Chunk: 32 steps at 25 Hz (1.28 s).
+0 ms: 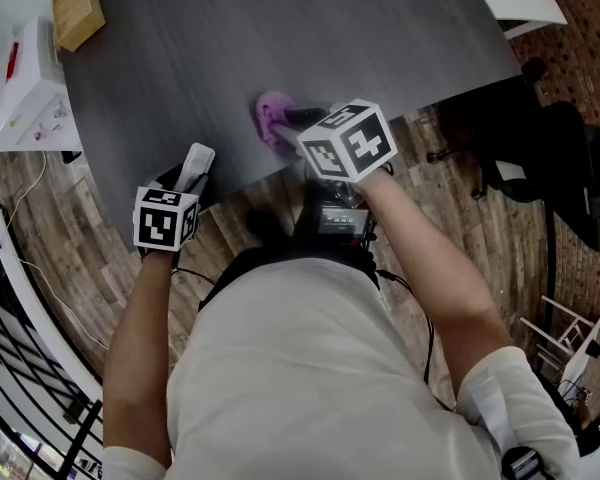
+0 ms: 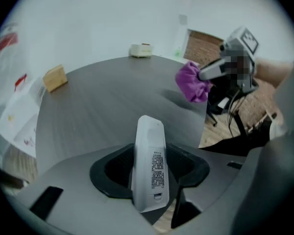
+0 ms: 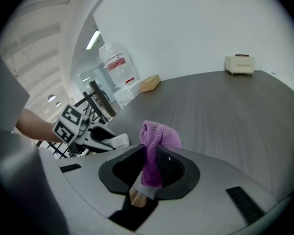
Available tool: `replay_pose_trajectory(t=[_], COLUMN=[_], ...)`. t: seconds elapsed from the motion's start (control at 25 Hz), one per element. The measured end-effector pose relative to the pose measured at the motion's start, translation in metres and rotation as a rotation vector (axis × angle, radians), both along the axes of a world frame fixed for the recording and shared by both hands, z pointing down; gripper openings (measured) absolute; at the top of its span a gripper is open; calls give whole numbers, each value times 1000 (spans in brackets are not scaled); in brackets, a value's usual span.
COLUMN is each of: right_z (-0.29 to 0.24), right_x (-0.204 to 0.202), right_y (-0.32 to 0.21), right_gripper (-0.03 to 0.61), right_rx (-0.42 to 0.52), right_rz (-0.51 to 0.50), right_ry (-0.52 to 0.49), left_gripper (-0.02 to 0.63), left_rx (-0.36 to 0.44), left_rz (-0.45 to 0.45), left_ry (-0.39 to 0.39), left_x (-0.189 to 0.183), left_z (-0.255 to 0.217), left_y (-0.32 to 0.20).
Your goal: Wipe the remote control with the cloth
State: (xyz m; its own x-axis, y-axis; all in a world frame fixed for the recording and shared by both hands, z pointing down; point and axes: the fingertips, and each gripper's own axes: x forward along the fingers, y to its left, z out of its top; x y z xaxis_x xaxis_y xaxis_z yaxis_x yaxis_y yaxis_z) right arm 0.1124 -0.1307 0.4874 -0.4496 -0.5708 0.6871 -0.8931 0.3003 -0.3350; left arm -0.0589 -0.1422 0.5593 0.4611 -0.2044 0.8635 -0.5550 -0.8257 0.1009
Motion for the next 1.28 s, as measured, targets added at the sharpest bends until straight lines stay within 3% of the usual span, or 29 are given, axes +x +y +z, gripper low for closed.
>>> replay_pose_trajectory(t=[0.16, 0.28, 0.52, 0.64, 0.8, 1.04, 1.16, 1.28], right_z=[2, 4, 3, 0, -7, -19, -20, -32], right_x=[2, 3, -2, -9, -30, -71, -72, -88], right_y=[-2, -1, -3, -7, -17, -22, -24, -33], right_gripper=[86, 86, 85, 86, 85, 85, 86, 86], right_rx=[-2, -3, -1, 8, 45, 153, 157, 186], right_rz=[10, 12, -10, -46, -153, -404, -439, -452], right_ry=[0, -3, -3, 9, 71, 206, 260, 244], left_gripper=[206, 204, 206, 187, 184, 181, 181, 181], left_rx=[212, 300, 230, 232, 242, 202, 182, 198], left_rz=[257, 352, 319, 299, 295, 246, 240, 235], left_ry=[-135, -177, -140, -95, -49, 57, 94, 110], left_x=[12, 16, 17, 21, 26, 38, 41, 36], left_z=[-5, -6, -4, -9, -15, -25, -29, -35], left_y=[10, 16, 17, 17, 18, 24, 25, 19])
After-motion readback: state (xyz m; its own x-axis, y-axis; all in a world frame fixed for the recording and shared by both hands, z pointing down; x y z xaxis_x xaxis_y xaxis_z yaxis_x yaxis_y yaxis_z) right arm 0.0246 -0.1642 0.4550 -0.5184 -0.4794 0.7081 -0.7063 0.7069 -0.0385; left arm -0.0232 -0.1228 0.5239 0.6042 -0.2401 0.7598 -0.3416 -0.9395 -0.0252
